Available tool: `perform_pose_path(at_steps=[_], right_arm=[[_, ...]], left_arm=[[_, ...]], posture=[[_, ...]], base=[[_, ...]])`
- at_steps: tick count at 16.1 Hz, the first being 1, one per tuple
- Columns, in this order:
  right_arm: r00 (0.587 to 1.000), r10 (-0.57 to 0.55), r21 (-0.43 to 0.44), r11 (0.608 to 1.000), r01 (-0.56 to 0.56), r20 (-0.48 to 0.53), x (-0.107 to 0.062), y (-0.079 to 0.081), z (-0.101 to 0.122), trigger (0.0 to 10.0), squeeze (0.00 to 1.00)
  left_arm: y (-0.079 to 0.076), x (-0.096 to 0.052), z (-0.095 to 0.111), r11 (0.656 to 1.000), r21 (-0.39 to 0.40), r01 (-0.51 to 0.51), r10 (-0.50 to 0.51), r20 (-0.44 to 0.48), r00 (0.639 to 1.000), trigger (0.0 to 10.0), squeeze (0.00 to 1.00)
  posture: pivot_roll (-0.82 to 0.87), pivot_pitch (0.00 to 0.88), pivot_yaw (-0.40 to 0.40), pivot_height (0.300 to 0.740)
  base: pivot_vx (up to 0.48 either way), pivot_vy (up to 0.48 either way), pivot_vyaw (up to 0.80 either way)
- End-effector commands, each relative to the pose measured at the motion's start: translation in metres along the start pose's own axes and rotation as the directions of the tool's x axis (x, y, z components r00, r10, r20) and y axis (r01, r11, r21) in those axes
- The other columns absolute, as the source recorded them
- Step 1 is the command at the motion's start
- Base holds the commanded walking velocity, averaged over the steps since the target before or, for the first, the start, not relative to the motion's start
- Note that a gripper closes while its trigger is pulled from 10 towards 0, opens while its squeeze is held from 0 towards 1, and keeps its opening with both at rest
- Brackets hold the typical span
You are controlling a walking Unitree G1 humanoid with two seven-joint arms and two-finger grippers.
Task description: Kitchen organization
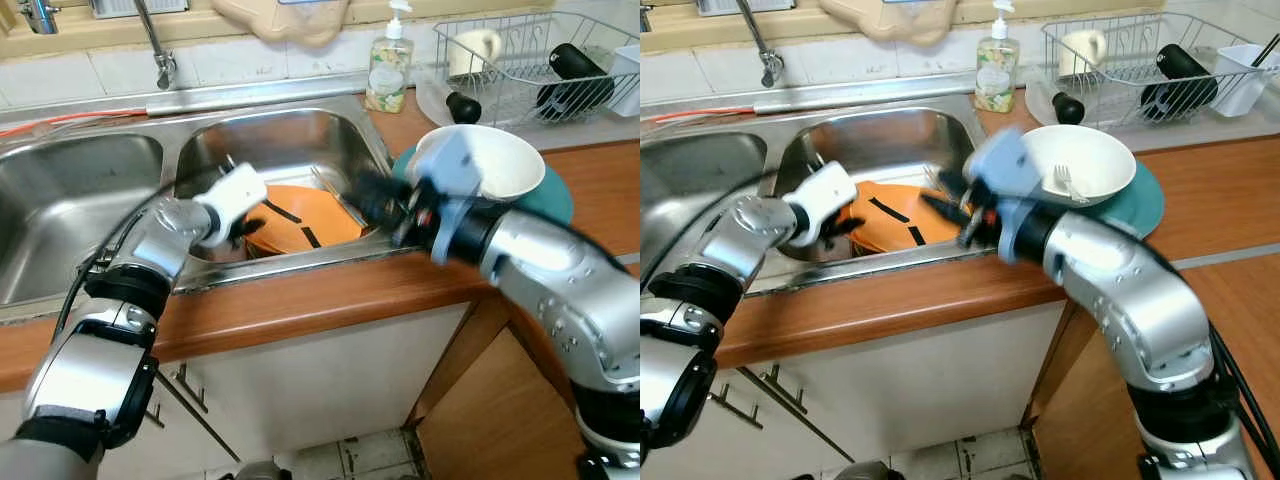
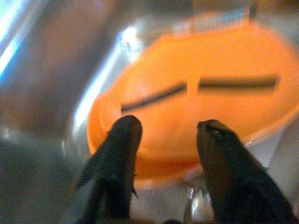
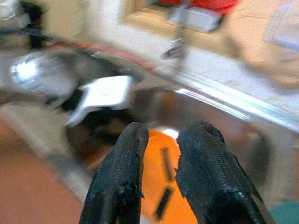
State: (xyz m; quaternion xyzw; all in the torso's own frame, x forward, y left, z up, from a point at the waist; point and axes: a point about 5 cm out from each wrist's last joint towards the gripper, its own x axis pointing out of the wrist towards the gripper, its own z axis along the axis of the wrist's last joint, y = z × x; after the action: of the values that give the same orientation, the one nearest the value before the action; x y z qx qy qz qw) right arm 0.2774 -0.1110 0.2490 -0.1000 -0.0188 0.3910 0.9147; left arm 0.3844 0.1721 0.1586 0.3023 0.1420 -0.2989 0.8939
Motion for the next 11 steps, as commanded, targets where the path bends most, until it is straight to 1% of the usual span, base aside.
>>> perform_pose_path(at_steps=[1, 2, 3, 4, 5, 6, 8, 9, 10, 11], right_arm=[[0.994, -0.102, 0.004, 0.995, 0.102, 0.034, -0.002, -0.013, 0.006, 10.0, 0.0], [0.977, -0.201, 0.042, 0.979, 0.198, 0.069, -0.006, -0.024, 0.009, 10.0, 0.0], [0.965, -0.248, 0.083, 0.967, 0.241, 0.09, -0.012, -0.03, 0.01, 10.0, 0.67], [0.949, -0.301, 0.097, 0.952, 0.291, 0.1, -0.018, -0.035, 0.009, 10.0, 1.0], [0.938, -0.332, 0.102, 0.941, 0.323, 0.097, -0.024, -0.038, 0.007, 10.0, 1.0], [0.932, -0.351, 0.116, 0.933, 0.34, 0.089, -0.028, -0.038, 0.003, 10.0, 1.0], [0.907, -0.412, 0.156, 0.905, 0.396, 0.086, -0.038, -0.037, -0.001, 10.0, 1.0], [0.898, -0.432, 0.163, 0.895, 0.415, 0.085, -0.041, -0.037, -0.002, 10.0, 1.0], [0.89, -0.452, 0.167, 0.884, 0.437, 0.064, -0.045, -0.036, -0.006, 10.0, 1.0], [0.893, -0.45, 0.169, 0.882, 0.441, 0.021, -0.048, -0.032, -0.014, 10.0, 0.84]], left_arm=[[0.002, -0.004, 0.006, 0.999, -0.051, -0.014, 0.019, 0.1, 0.995, 10.0, 1.0], [0.004, -0.008, 0.012, 0.99, -0.135, -0.033, 0.059, 0.194, 0.979, 10.0, 1.0], [0.005, -0.013, 0.017, 0.977, -0.21, -0.038, 0.097, 0.276, 0.956, 10.0, 1.0], [0.004, -0.021, 0.022, 0.962, -0.273, -0.017, 0.119, 0.361, 0.925, 10.0, 1.0], [-0.001, -0.028, 0.026, 0.955, -0.297, 0.022, 0.113, 0.431, 0.895, 10.0, 1.0], [-0.007, -0.035, 0.027, 0.947, -0.317, 0.053, 0.112, 0.478, 0.871, 10.0, 1.0], [-0.021, -0.05, 0.025, 0.935, -0.34, 0.099, 0.101, 0.525, 0.845, 10.0, 1.0], [-0.025, -0.053, 0.025, 0.931, -0.347, 0.11, 0.099, 0.532, 0.841, 10.0, 1.0], [-0.035, -0.06, 0.024, 0.927, -0.347, 0.142, 0.076, 0.544, 0.836, 10.0, 1.0], [-0.048, -0.067, 0.025, 0.927, -0.33, 0.178, 0.037, 0.553, 0.832, 10.0, 0.35]], posture=[[-0.05, 0.0, 0.091, 0.74], [-0.05, 0.0, 0.092, 0.74], [-0.04, 0.0, 0.091, 0.74], [-0.04, 0.0, 0.089, 0.74], [-0.03, 0.0, 0.081, 0.74], [-0.03, 0.0, 0.08, 0.74], [-0.03, 0.0, 0.088, 0.74], [-0.03, 0.0, 0.091, 0.74], [-0.03, 0.0, 0.094, 0.74], [-0.03, 0.0, 0.091, 0.74]], base=[[0.0, 0.0, 0.0], [0.0, 0.0, 0.0], [0.0, 0.0, 0.0], [0.0, 0.0, 0.0], [0.0, 0.0, 0.0], [0.0, 0.0, 0.0], [0.0, 0.0, 0.0], [0.0, 0.0, 0.0], [0.0, 0.0, 0.0], [0.0, 0.0, 0.0]])
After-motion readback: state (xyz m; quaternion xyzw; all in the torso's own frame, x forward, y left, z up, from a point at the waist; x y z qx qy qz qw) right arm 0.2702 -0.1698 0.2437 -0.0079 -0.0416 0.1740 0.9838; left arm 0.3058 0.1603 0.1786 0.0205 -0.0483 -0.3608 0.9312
